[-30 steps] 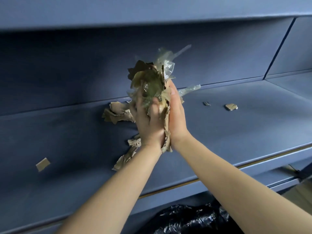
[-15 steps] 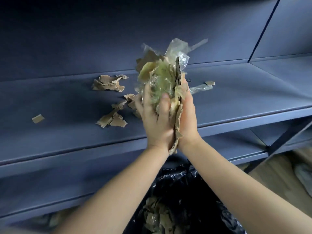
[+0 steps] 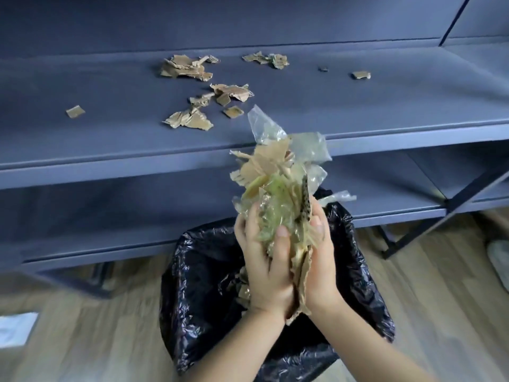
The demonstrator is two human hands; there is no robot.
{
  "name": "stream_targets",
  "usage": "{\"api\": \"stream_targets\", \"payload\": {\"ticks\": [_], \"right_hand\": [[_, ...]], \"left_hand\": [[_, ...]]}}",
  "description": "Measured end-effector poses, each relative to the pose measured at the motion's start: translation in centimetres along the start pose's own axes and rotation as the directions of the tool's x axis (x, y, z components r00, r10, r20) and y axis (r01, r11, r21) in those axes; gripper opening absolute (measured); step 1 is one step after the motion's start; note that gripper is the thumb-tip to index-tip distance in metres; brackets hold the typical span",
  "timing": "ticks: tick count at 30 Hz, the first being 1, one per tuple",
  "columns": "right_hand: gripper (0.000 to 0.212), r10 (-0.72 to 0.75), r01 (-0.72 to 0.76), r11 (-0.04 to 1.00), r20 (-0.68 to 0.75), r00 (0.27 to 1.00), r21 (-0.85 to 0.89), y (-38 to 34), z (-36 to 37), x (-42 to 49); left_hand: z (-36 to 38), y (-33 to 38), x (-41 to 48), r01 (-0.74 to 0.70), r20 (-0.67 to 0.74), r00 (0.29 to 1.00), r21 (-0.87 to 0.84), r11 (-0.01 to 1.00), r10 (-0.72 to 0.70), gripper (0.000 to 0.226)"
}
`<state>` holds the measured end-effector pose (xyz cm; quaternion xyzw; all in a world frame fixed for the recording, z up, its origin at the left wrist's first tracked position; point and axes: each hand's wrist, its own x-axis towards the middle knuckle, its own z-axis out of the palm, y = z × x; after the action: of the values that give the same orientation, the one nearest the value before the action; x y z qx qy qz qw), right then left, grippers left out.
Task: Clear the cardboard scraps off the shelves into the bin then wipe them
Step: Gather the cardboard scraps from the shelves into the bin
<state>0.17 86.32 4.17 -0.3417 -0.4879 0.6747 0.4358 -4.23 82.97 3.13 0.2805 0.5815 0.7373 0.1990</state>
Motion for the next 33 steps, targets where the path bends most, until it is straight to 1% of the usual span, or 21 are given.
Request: {"api": "stream_targets", "payload": {"ticks": [2, 4, 5, 6, 7, 9, 11, 13, 14, 15, 16, 18, 20, 22, 24, 26, 29, 31, 33], "right_hand": [[0.081, 0.036, -0.037, 0.998, -0.030, 0.999, -0.042, 1.9, -1.0, -0.8], [0.085, 0.096, -0.100, 0.990, -0.042, 0.995, -0.101, 3.7, -2.1, -1.6], [0.084, 0.113, -0.119, 0.980, -0.045, 0.993, -0.159, 4.5, -2.5, -1.8], [0.078, 0.133, -0.138, 0.966, -0.039, 0.990, -0.220, 5.0, -2.9, -2.1], [0.069, 0.170, -0.178, 0.947, -0.053, 0.984, -0.266, 5.5, -3.2, -2.1], [0.046, 0.265, -0.275, 0.914, -0.073, 0.961, -0.299, 6.5, -4.1, -1.6], [0.043, 0.338, -0.335, 0.874, -0.055, 0.940, -0.353, 7.0, -5.0, -1.1], [0.046, 0.402, -0.388, 0.828, -0.052, 0.914, -0.405, 7.3, -5.9, -0.5], [0.049, 0.422, -0.408, 0.814, -0.062, 0.904, -0.414, 7.3, -6.2, -0.2], [0.052, 0.439, -0.431, 0.799, -0.085, 0.895, -0.419, 7.5, -6.7, 0.1], [0.055, 0.450, -0.452, 0.783, -0.113, 0.886, -0.428, 7.7, -7.2, 0.3], [0.055, 0.444, -0.457, 0.754, -0.147, 0.884, -0.471, 7.9, -7.9, 0.7], [0.047, 0.424, -0.441, 0.725, -0.162, 0.891, -0.529, 7.8, -8.3, 0.9], [0.037, 0.394, -0.415, 0.703, -0.169, 0.904, -0.578, 7.6, -8.4, 1.0], [0.029, 0.369, -0.389, 0.693, -0.165, 0.915, -0.607, 7.3, -8.4, 1.3], [0.024, 0.324, -0.342, 0.683, -0.152, 0.934, -0.646, 6.9, -8.2, 1.6], [0.021, 0.242, -0.249, 0.665, -0.112, 0.964, -0.704, 5.9, -7.7, 2.2], [0.021, 0.180, -0.178, 0.660, -0.076, 0.981, -0.730, 4.5, -7.0, 2.5], [0.021, 0.097, -0.092, 0.670, -0.035, 0.995, -0.736, 2.4, -6.0, 2.7]], "left_hand": [[-0.4, -1.6, -0.9, 0.032, -0.010, 0.999, 0.071, 0.997, -0.031, 0.044], [-0.9, -2.4, -2.0, 0.051, -0.015, 0.999, 0.110, 0.993, -0.050, 0.046], [-1.2, -3.2, -2.5, 0.057, -0.016, 0.998, 0.137, 0.989, -0.056, 0.048], [-1.5, -3.9, -2.8, 0.077, -0.015, 0.997, 0.163, 0.984, -0.076, 0.050], [-1.7, -4.3, -2.9, 0.126, -0.015, 0.992, 0.184, 0.975, -0.125, 0.053], [-2.2, -5.2, -3.1, 0.228, -0.019, 0.974, 0.168, 0.959, -0.228, 0.063], [-2.7, -5.8, -2.8, 0.357, -0.050, 0.934, 0.167, 0.919, -0.354, 0.081], [-3.4, -6.6, -2.2, 0.503, -0.116, 0.864, 0.138, 0.853, -0.490, 0.099], [-3.7, -7.0, -1.7, 0.559, -0.140, 0.828, 0.125, 0.819, -0.544, 0.100], [-3.9, -7.3, -1.4, 0.594, -0.154, 0.803, 0.129, 0.794, -0.575, 0.097], [-4.1, -7.6, -1.1, 0.601, -0.160, 0.798, 0.158, 0.783, -0.581, 0.089], [-4.5, -8.2, -0.6, 0.577, -0.161, 0.817, 0.230, 0.784, -0.554, 0.064], [-4.8, -8.8, -0.2, 0.567, -0.197, 0.823, 0.282, 0.774, -0.532, 0.036], [-4.8, -9.2, 0.1, 0.578, -0.254, 0.815, 0.299, 0.759, -0.520, 0.021], [-4.5, -9.1, 0.2, 0.580, -0.284, 0.812, 0.293, 0.760, -0.510, 0.023], [-4.0, -8.5, 0.4, 0.555, -0.262, 0.830, 0.304, 0.774, -0.493, 0.028], [-3.0, -7.4, 1.0, 0.519, -0.226, 0.854, 0.333, 0.787, -0.468, 0.029], [-2.1, -5.9, 1.4, 0.474, -0.208, 0.880, 0.330, 0.816, -0.427, 0.028], [-0.8, -3.3, 2.2, 0.388, -0.148, 0.921, 0.311, 0.868, -0.359, 0.028]]}}
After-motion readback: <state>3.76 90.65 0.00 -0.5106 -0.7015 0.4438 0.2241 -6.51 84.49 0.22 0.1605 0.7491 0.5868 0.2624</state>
